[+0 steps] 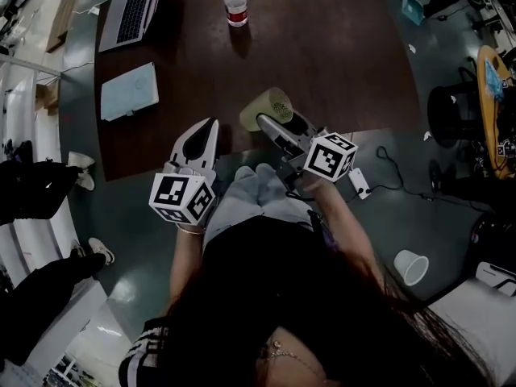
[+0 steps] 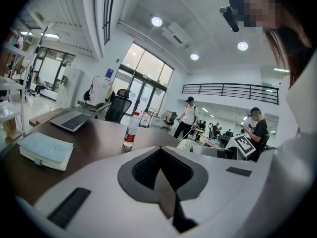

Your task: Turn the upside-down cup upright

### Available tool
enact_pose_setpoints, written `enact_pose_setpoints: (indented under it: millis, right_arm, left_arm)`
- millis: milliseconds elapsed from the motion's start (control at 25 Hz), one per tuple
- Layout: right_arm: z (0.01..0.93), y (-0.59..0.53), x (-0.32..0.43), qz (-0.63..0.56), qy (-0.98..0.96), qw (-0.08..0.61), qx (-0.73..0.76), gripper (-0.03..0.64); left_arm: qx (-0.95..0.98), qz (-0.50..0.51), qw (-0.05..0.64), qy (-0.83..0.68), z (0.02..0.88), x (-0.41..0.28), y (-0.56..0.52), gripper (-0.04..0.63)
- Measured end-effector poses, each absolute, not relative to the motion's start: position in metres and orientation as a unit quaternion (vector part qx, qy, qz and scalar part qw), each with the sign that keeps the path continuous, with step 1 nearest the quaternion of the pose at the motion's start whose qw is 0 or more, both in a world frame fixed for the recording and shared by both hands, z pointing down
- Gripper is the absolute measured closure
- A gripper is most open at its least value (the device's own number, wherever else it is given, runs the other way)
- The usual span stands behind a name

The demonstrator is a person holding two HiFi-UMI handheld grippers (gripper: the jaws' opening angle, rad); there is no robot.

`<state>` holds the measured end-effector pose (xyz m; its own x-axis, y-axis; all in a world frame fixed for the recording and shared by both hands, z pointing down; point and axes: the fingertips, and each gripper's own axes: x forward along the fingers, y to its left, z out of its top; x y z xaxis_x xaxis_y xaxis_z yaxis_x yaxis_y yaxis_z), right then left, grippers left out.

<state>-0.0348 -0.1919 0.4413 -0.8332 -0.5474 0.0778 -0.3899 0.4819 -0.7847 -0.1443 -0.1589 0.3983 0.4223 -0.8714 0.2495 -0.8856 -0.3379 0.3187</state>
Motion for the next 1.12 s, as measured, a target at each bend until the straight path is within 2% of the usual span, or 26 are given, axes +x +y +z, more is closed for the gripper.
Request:
enact_pose_setpoints:
  millis: [160, 560, 1040, 1120]
  right_arm:
    - [0.438, -0.19, -0.03, -0.448, 0.846, 0.113, -0.267, 0.262]
    - [0.44, -0.188, -0.017, -0.559, 0.766, 0.222, -0.227, 0.262]
    - [0.44, -0.18, -0.022, -0.626, 0.707, 0.275, -0.18, 0.262]
    - [0.438, -0.178, -0.023, -0.628, 0.706, 0.277, -0.173, 0.262]
  left_arm:
    - [0.82, 0.012, 0.201, -0.535, 0.392, -0.141, -0.156, 0.594]
    - [0.824, 0.013, 0.193, -0.532, 0.388, -0.136, -0.147, 0.594]
    - [0.842, 0.014, 0.194, -0.504, 0.391, -0.13, -0.14, 0.592]
    - [0.845, 0.013, 0.196, -0.498, 0.391, -0.128, -0.139, 0.569]
